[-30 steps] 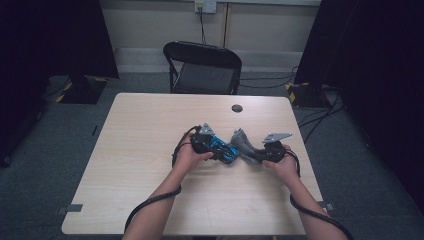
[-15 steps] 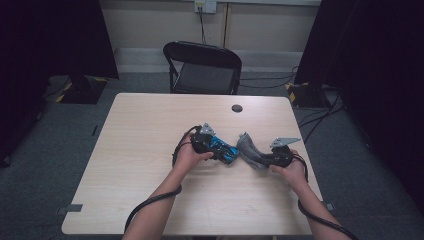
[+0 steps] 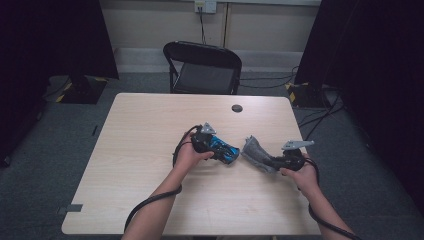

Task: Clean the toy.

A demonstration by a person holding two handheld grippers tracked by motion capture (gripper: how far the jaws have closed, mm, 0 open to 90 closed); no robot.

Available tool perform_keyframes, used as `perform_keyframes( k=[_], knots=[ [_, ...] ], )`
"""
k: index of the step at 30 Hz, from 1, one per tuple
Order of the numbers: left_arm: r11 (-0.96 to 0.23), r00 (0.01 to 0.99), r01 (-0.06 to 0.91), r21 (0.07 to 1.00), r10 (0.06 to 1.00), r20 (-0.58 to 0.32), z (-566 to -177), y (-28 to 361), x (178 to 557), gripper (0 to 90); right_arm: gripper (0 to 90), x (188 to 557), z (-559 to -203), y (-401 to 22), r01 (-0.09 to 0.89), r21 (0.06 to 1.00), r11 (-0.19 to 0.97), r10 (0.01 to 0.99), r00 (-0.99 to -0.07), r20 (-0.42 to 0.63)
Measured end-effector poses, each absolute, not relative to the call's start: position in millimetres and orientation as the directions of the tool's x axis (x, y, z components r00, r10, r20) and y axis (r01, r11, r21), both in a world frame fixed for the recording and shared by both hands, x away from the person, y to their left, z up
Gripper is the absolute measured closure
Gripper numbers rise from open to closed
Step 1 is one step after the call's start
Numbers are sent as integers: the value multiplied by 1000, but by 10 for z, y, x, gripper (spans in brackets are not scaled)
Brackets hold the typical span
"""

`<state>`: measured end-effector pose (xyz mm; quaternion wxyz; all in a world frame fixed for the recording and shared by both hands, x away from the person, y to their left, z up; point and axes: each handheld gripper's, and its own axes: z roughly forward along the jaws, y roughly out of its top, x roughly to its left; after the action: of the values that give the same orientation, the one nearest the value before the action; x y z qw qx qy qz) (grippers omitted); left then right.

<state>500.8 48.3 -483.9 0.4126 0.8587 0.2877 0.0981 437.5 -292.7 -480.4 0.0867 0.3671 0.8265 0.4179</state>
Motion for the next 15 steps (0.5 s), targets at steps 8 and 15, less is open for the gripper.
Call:
perform_keyframes(
  k=[8, 15],
  knots=[
    [-505, 828, 397, 766, 557, -62, -4789, 497, 4984, 227, 801, 4410, -4649, -2981, 525, 777, 347, 688, -706, 170],
    [-481, 828, 371, 795, 559, -48, -4573, 692, 4879, 229, 801, 4435, -4535, -2851, 507, 786, 354, 669, -725, 166]
  ],
)
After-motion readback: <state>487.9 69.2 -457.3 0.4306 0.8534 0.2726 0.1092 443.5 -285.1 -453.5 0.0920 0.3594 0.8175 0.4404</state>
